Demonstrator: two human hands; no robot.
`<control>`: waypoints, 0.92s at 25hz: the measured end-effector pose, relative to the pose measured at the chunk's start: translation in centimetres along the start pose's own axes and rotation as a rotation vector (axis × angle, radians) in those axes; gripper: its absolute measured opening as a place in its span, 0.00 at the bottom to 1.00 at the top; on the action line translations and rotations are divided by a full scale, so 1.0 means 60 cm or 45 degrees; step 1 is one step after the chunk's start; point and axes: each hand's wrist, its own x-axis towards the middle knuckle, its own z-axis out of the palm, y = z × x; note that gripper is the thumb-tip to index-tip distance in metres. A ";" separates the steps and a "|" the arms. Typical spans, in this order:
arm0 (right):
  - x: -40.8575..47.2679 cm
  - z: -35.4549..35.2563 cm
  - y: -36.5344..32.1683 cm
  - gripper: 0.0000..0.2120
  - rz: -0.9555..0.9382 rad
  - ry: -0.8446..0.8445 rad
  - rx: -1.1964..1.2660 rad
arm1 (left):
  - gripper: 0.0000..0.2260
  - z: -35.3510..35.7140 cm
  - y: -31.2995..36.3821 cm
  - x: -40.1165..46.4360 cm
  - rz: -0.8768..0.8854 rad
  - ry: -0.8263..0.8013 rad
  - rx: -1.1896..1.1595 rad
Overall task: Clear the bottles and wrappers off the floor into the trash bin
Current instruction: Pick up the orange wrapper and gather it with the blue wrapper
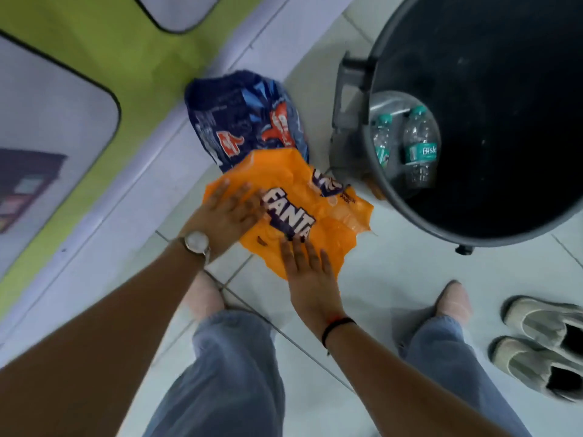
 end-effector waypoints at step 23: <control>0.315 0.055 -0.033 0.18 0.166 -0.205 0.231 | 0.21 0.107 -0.197 0.179 -0.033 -0.882 0.192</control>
